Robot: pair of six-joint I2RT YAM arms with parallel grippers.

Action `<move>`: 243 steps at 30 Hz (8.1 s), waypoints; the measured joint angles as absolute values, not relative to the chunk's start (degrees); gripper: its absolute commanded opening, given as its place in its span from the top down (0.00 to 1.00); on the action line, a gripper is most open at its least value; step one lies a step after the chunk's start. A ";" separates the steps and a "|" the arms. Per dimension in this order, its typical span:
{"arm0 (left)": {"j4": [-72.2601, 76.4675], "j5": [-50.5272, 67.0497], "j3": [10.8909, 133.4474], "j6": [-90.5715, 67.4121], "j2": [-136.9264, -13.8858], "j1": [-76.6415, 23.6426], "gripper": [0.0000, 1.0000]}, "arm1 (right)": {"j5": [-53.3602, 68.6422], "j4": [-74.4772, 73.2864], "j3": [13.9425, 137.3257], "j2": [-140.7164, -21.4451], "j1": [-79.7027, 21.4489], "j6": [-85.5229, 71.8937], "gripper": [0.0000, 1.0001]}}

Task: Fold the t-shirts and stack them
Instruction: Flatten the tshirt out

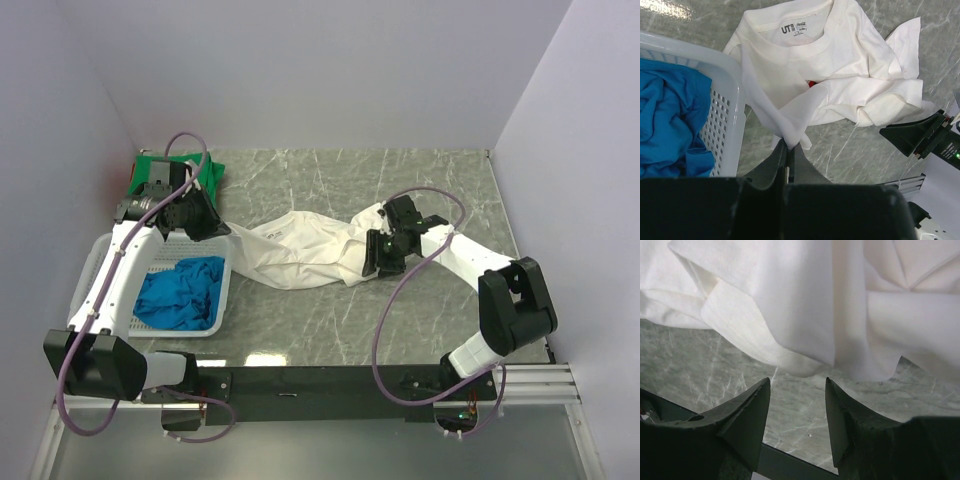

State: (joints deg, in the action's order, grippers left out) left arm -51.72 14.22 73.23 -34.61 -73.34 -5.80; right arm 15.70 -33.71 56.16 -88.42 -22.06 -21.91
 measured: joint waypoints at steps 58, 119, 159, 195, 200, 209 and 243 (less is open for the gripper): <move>-50.33 20.16 122.72 -38.87 -84.31 -5.37 0.99 | -22.68 -64.75 105.06 -71.48 -12.86 -5.19 1.00; -13.91 28.93 134.21 -49.41 -106.63 -6.50 0.99 | -9.19 -33.21 121.80 -87.02 -0.69 -1.87 1.00; -16.56 20.40 108.03 -51.77 -56.77 -16.08 0.99 | -11.14 -45.10 115.31 -47.46 -1.52 -10.63 1.00; -20.40 11.05 114.76 -46.33 -122.45 -14.09 0.01 | -8.73 -24.64 91.02 -97.21 -0.62 -9.76 0.24; -18.98 12.56 97.82 -47.90 -110.28 -19.22 0.01 | -5.69 -24.73 75.92 -84.68 2.55 -11.86 0.27; -15.20 13.37 73.65 -53.30 -101.19 -26.79 0.01 | 2.61 -25.87 57.71 -75.31 4.64 -15.20 0.29; -18.65 -1.10 72.97 -51.29 -109.97 -25.43 0.01 | 8.32 -27.07 51.96 -66.06 4.64 -16.56 0.30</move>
